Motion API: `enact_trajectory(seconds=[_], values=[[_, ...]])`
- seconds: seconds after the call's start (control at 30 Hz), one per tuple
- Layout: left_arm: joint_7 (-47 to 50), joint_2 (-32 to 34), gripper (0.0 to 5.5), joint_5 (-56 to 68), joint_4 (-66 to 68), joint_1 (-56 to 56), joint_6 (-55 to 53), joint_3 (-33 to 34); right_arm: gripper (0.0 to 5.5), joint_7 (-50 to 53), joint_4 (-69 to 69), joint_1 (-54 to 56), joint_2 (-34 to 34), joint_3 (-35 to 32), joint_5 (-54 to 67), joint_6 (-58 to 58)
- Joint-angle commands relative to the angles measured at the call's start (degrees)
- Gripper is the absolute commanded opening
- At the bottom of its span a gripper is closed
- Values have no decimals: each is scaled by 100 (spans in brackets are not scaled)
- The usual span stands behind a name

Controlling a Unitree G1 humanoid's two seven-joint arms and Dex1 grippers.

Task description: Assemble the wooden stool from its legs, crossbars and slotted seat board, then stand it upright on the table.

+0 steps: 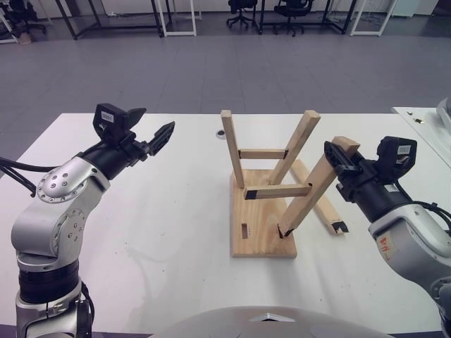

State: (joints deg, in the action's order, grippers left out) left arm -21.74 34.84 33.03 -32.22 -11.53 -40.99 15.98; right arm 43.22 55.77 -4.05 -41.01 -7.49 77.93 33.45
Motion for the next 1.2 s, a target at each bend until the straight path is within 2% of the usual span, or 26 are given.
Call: enact_trajectory(seconds=[0.03,0.23,0.43,0.5,0.63,0.73,1.0,1.2], values=[[75,74,377,-91,-144,-23,-101,-77,104,691,27,-724,92,57,-305,239],[212,58,377,-272,-343,109,-157,-238,104,797,203,-969,29,7,-509,246],[242,220,377,-531,-516,170,-184,-325,108,-571,396,-2045,52,504,-2126,-119],[310,159,377,-599,-562,182,-188,-362,109,-1219,88,-2539,431,715,-2778,-720],[370,117,377,-702,-522,180,-126,-462,109,-2631,-999,-3343,737,1291,-4483,-2083],[356,103,377,-781,-508,154,-107,-505,108,-3065,-1513,-3463,857,1477,-4973,-2199],[344,78,377,-851,-503,97,-106,-613,108,-3466,-1533,-2820,978,1117,-4214,-1698],[331,100,377,-946,-391,-7,1,-707,108,-3805,-1517,-2154,988,401,-3499,-1747]])
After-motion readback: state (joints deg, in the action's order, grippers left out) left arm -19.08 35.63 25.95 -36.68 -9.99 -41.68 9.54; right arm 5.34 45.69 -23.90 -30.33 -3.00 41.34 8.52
